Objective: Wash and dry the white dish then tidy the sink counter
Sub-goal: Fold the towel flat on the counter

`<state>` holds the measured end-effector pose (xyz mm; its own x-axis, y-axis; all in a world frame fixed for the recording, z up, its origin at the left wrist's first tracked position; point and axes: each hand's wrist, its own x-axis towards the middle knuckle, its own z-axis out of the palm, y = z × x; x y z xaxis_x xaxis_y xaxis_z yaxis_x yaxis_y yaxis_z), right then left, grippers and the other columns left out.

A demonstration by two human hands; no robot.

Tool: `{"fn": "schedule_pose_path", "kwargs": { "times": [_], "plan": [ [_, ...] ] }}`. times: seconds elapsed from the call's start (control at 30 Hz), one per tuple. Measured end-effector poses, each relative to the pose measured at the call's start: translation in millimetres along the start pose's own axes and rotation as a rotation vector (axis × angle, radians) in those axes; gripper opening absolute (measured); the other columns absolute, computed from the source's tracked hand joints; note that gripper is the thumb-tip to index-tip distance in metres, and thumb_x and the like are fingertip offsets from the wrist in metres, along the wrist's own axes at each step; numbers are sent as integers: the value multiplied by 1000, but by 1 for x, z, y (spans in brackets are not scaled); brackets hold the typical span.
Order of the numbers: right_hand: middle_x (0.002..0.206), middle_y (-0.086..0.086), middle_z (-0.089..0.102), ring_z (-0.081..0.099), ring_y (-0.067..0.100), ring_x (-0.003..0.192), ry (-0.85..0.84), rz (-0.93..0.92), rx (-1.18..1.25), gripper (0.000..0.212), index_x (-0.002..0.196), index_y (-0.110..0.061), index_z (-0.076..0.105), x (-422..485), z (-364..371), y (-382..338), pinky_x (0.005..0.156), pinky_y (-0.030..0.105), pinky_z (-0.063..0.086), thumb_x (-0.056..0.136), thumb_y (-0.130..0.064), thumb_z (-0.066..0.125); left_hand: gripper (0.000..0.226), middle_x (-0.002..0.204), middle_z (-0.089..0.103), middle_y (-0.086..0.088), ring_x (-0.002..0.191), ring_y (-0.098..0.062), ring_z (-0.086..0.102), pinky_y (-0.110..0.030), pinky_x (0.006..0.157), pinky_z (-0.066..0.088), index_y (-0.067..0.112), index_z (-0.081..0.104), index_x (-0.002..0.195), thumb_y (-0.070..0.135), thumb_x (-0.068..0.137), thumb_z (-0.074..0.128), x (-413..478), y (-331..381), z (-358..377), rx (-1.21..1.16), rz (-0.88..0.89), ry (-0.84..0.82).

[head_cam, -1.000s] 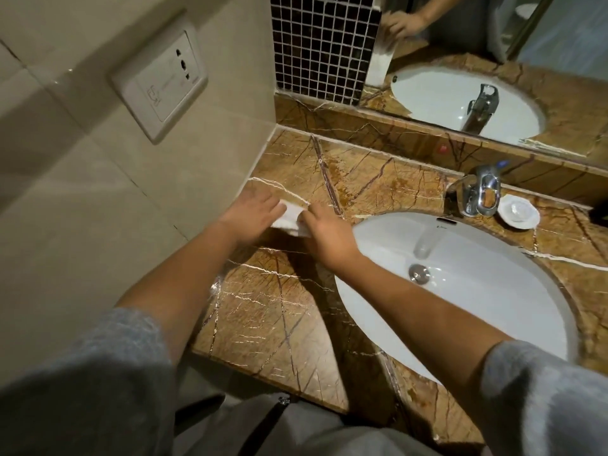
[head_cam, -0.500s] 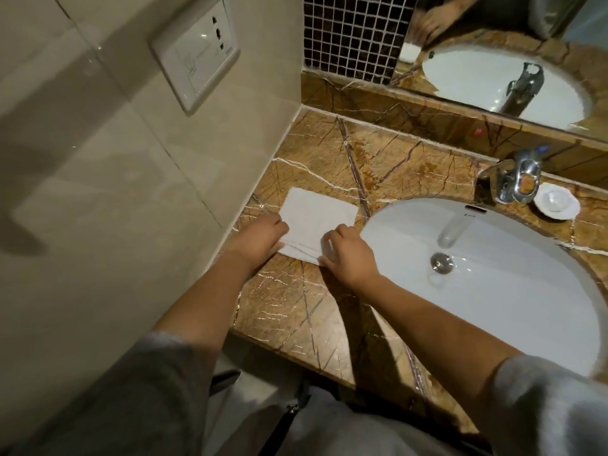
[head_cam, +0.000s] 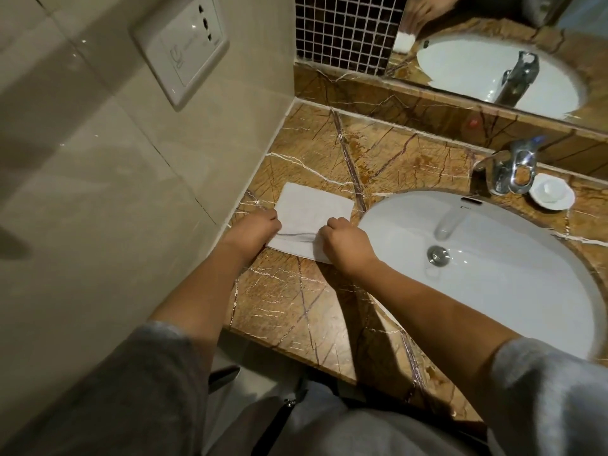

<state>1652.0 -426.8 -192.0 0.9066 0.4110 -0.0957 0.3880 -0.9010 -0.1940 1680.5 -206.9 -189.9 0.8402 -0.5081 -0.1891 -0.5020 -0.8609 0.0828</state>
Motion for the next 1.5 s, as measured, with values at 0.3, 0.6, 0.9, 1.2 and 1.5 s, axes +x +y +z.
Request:
{"fn": "schedule_pose_path", "kwargs": {
  "times": [0.3,0.6,0.9,1.2,1.5],
  "plan": [
    [97,12,62,56,32,96,72,-25,108,24,103,-7,68,-7,-1,-4,65,39,49,84,-14,57,24,96,61,-6,88,-25,57,-35,67,50,11,67,93,-1,73,64,-7,-9,-2,94,65,-45],
    [97,8,59,56,26,94,56,9,226,33,98,-11,70,-26,15,-2,72,39,50,96,-31,45,32,94,63,-5,90,-23,57,-32,63,48,10,71,92,32,95,48,-19,-1,4,44,95,32],
    [106,5,58,53,23,103,76,123,329,29,110,-15,64,-21,16,12,74,37,50,90,-36,60,30,120,57,-7,109,-23,50,-42,87,49,12,58,119,28,94,50,3,23,8,-57,170,39],
    [96,10,60,54,26,93,-32,76,380,25,100,-10,68,-13,8,15,73,34,44,86,-30,63,21,104,61,-5,96,-24,55,-42,73,52,15,60,105,28,98,44,8,23,7,-73,192,41],
    [97,9,62,56,26,94,35,10,289,22,103,-10,69,-18,0,14,73,37,49,86,-17,58,21,99,59,-4,87,-22,55,-35,58,47,15,57,102,29,98,42,6,26,8,33,250,69]
  ]
}}
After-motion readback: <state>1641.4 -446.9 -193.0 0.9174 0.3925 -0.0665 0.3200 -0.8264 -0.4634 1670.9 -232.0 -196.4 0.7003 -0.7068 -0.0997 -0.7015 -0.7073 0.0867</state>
